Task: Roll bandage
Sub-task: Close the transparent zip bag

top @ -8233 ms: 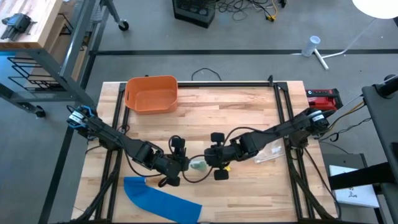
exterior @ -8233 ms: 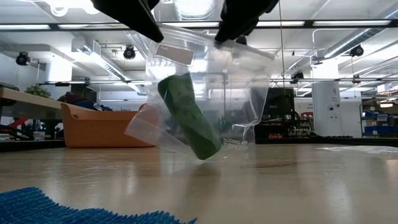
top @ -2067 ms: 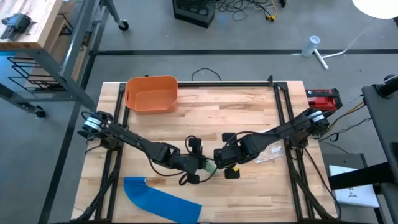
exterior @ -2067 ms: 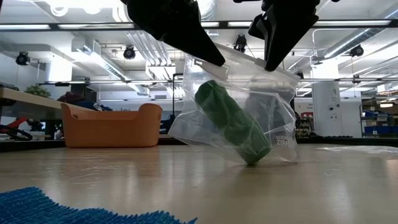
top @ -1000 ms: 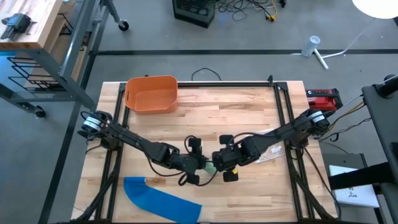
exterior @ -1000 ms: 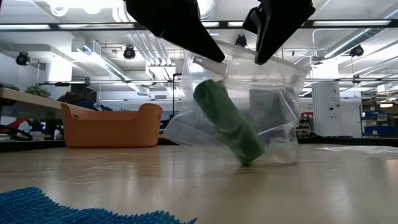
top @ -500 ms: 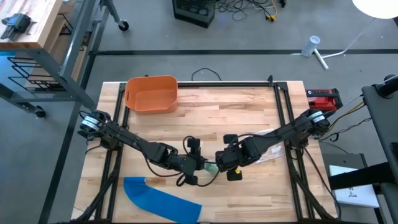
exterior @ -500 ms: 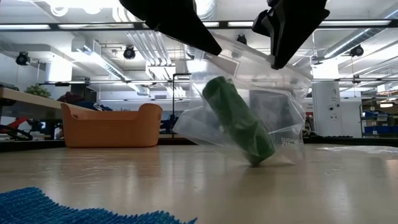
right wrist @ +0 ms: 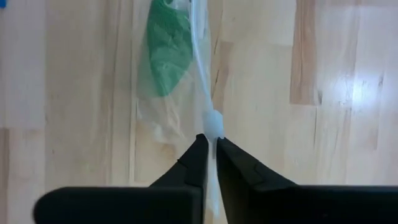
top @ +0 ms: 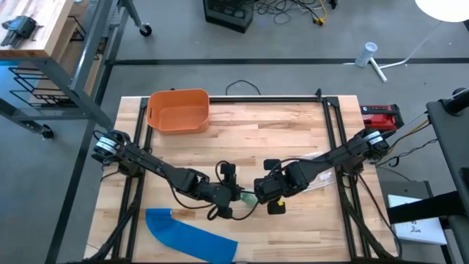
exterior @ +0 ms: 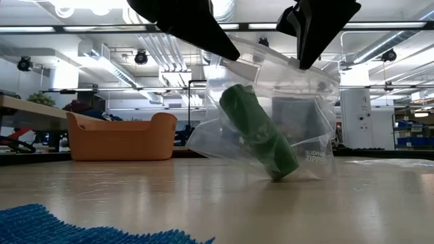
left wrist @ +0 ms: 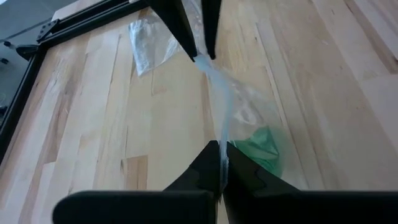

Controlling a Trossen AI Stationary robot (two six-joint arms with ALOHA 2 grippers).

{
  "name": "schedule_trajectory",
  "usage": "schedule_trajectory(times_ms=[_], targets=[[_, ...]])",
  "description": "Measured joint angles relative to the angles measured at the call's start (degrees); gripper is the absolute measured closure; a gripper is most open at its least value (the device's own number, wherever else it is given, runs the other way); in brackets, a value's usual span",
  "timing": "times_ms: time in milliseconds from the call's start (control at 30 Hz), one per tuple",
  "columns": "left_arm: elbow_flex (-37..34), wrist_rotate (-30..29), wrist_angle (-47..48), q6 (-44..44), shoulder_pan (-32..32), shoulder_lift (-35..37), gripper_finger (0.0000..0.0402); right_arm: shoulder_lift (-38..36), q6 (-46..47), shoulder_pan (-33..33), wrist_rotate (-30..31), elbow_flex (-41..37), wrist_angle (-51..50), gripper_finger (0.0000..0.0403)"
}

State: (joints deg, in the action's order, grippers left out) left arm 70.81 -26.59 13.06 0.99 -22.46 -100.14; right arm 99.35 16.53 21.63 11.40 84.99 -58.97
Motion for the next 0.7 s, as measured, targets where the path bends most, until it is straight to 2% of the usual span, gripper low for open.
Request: schedule_trajectory(times_ms=[167, 300, 433, 600, 700], targets=[[0.0, 0.0, -0.04, 0.0, -0.02, 0.0, 0.0401, 0.0, 0.0, 0.0, 0.51, -0.21, 1.01, 0.0332], [0.0, -0.02, -0.1, 0.0, -0.08, 0.0, 0.0401, 0.02, -0.02, -0.02, 0.63, -0.76, 1.05, 0.0324], [0.04, -0.02, -0.05, 0.01, -0.11, 0.0, 0.0401, 0.02, 0.0, -0.02, 0.66, -1.26, 1.2, 0.0344], [0.77, -0.07, 0.04, 0.51, -0.45, 0.0, 0.0401, 0.02, -0.07, -0.02, 0.66, -1.38, 1.11, 0.0393], [0.81, -0.04, 0.13, 1.16, -0.83, 0.04, 0.0401, 0.02, -0.52, -0.02, 0.67, -1.38, 1.17, 0.0397]])
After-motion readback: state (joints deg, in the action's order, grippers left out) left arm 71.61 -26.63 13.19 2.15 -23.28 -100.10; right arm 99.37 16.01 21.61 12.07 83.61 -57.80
